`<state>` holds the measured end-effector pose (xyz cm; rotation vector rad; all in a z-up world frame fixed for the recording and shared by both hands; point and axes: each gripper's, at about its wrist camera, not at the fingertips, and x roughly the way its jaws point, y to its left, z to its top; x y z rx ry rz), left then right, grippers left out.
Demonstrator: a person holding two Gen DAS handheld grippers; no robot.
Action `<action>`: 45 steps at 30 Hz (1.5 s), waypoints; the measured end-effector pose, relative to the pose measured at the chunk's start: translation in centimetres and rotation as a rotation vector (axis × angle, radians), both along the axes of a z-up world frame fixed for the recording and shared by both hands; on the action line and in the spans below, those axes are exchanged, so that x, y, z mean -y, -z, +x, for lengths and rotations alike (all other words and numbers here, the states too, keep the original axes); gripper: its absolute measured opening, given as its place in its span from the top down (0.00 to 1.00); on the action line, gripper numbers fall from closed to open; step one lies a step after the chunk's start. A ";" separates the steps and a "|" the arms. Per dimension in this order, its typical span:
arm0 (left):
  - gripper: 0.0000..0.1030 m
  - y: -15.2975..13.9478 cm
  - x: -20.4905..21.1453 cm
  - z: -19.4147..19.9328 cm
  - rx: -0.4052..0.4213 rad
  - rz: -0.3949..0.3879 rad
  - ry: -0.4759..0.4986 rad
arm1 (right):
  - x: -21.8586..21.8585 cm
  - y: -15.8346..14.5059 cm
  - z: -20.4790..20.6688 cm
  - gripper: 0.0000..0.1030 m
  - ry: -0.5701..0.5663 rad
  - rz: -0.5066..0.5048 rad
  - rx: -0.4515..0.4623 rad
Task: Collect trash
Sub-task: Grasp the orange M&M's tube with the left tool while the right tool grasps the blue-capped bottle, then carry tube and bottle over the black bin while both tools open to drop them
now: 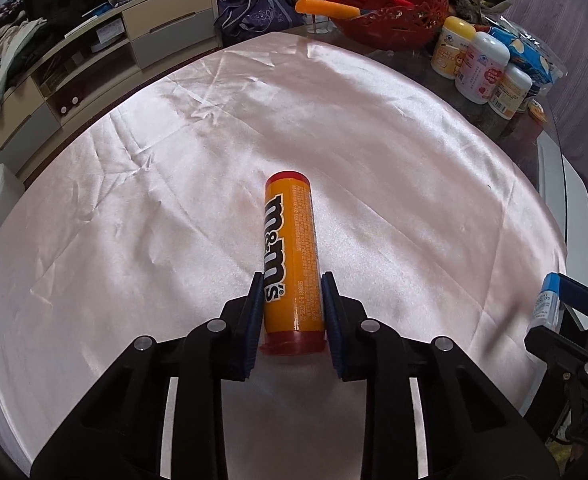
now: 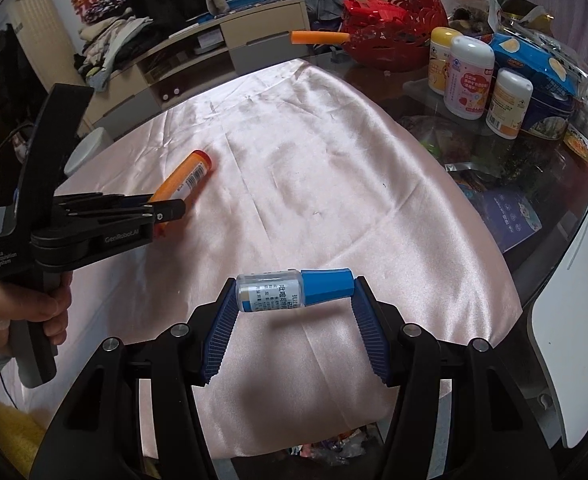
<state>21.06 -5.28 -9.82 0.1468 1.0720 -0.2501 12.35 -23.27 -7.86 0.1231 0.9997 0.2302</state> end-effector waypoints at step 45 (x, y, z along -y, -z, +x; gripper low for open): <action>0.74 4.2 7.4 -27.1 -0.106 -0.113 0.211 | 6.5 4.7 -17.4 0.43 0.193 0.025 -0.127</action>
